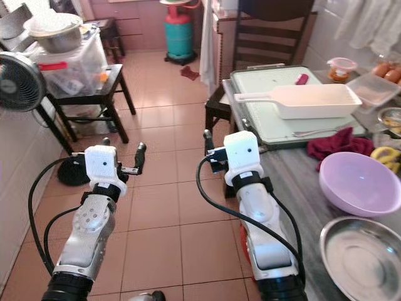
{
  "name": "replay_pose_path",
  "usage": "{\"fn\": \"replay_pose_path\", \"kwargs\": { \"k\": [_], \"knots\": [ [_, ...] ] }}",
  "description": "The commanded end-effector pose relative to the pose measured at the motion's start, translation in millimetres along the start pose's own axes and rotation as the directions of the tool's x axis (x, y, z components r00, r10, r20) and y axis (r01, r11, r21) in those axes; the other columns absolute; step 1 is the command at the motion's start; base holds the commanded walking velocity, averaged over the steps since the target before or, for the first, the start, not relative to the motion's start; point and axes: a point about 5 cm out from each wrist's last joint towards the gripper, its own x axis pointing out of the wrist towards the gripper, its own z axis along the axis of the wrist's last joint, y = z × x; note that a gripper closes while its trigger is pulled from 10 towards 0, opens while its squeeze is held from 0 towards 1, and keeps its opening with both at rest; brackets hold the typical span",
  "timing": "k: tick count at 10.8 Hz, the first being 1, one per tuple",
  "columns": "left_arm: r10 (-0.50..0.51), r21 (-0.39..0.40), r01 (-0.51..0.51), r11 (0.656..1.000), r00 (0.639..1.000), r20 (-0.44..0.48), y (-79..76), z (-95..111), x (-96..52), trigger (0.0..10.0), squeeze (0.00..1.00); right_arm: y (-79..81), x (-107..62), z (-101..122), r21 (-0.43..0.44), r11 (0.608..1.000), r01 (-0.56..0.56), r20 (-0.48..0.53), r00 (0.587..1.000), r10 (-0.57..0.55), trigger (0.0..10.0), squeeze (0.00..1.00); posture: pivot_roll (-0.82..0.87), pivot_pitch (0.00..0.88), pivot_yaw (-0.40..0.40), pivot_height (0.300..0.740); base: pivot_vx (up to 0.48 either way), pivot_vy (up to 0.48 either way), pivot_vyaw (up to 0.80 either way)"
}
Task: Setting the table
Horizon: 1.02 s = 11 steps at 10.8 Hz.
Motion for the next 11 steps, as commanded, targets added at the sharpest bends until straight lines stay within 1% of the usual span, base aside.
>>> {"fn": "replay_pose_path", "kwargs": {
  "k": [1, 6, 8, 11],
  "knots": [
    [-0.016, 0.012, 0.016, 1.0, 1.0, 0.003, -0.6, 1.3, 2.8, 10.0, 0.0, -0.9, -0.9, -2.0, 0.004, 1.0, 0.013, -0.006, 1.0, -0.013, 10.0, 0.0, -0.08, 0.056, 0.056, 0.74, 0.0, 0.251, 0.0],
    [-0.033, 0.014, 0.033, 0.999, 0.999, -0.003, -2.4, 1.4, 3.2, 10.0, 0.0, -0.8, -3.3, -4.3, 0.006, 1.0, 0.023, -0.018, 1.0, -0.023, 10.0, 0.0, -0.08, 0.062, 0.068, 0.74, 0.0, 0.306, 0.0],
    [-0.04, 0.017, 0.04, 0.999, 0.999, -0.005, -3.2, 1.0, 3.3, 10.0, 0.0, -5.8, -1.8, -5.0, 0.0, 0.999, 0.035, -0.021, 0.999, -0.035, 10.0, 0.0, -0.09, 0.064, 0.071, 0.74, 0.0, 0.336, 0.0],
    [-0.044, 0.019, 0.044, 0.999, 0.999, -0.004, -2.9, 1.5, 4.4, 10.0, 0.0, -5.4, -3.2, -6.5, -0.002, 0.999, 0.038, -0.025, 0.999, -0.038, 10.0, 0.0, -0.08, 0.062, 0.076, 0.74, 0.0, 0.349, 0.0]
  ]
}}
